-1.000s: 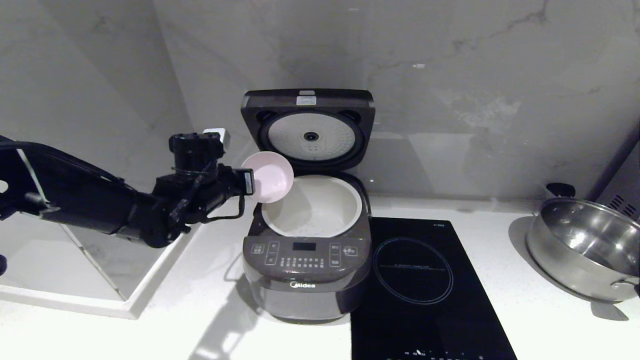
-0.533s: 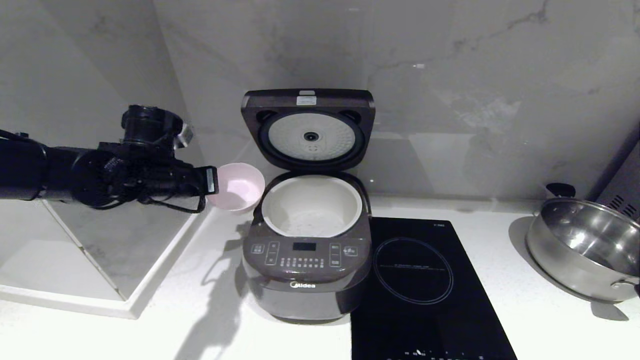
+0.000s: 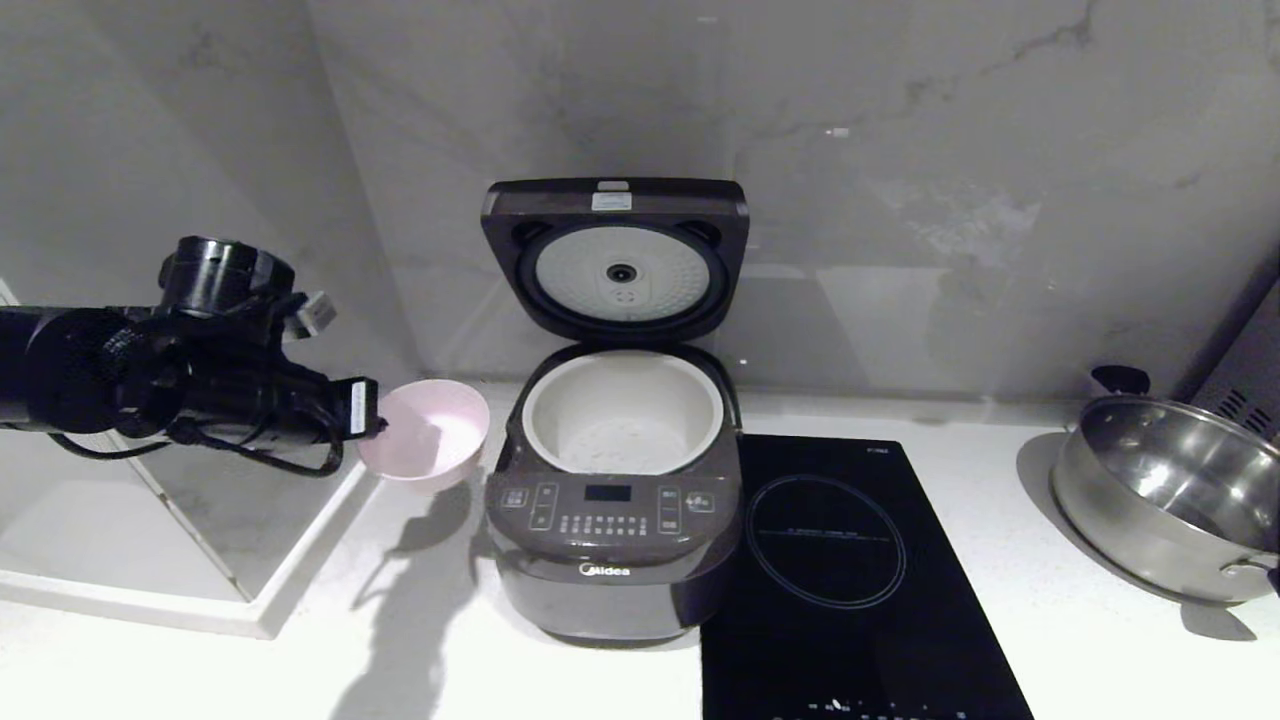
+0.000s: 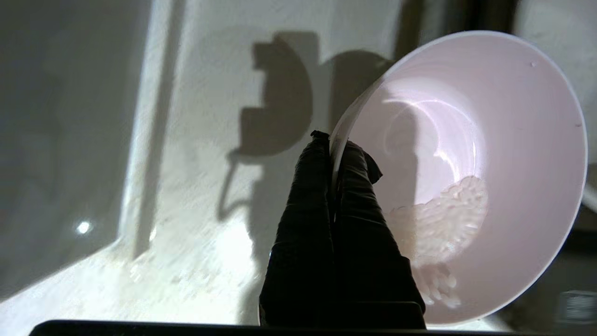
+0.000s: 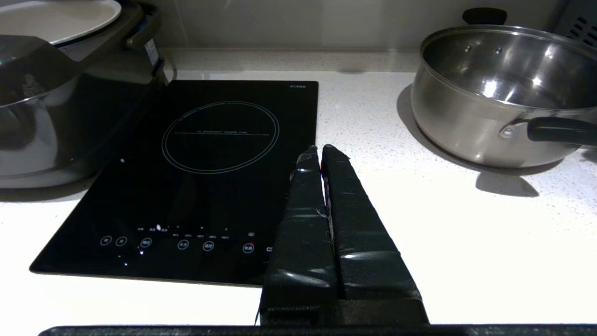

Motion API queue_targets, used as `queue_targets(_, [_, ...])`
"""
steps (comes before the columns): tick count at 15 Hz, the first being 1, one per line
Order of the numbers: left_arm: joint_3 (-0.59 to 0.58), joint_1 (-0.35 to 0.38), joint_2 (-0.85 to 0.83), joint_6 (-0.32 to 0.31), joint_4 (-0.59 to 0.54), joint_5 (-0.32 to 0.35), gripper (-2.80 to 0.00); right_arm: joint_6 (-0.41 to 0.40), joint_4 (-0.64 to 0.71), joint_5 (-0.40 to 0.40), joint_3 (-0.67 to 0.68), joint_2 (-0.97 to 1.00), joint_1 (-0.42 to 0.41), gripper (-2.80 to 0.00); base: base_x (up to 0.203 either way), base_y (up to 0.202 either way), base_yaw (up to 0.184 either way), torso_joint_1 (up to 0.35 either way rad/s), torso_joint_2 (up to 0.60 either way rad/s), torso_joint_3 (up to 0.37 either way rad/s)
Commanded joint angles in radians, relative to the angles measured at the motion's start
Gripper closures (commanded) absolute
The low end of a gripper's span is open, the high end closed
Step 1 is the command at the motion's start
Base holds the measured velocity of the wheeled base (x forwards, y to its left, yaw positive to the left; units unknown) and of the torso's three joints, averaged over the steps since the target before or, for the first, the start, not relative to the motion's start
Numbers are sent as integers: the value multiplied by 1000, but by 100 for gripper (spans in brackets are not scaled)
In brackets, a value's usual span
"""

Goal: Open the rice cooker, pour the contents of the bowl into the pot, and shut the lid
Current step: Place the bowl on the table

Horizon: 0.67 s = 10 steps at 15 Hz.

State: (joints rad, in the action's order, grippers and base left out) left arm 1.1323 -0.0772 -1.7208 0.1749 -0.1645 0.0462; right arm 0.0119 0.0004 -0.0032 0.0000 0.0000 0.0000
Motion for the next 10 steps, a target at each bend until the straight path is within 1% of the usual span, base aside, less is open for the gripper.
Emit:
queue_targets(1, [-14, 31, 14, -3, -27, 4, 0, 0, 0, 0, 0, 0, 0, 0, 0, 0, 0, 0, 0, 0])
queue_targets(3, [-52, 68, 44, -16, -57, 48, 0, 0, 0, 0, 0, 0, 0, 0, 0, 0, 0, 0, 0, 0])
queue_targets(6, [-207, 104, 109, -91, -56, 89, 0, 0, 0, 0, 0, 0, 0, 0, 0, 0, 0, 0, 0, 0])
queue_targets(9, [-349, 134, 160, -114, -54, 103, 0, 0, 0, 0, 0, 0, 0, 0, 0, 0, 0, 0, 0, 0])
queue_targets(10, [-379, 157, 170, -116, -53, 104, 0, 0, 0, 0, 0, 0, 0, 0, 0, 0, 0, 0, 0, 0])
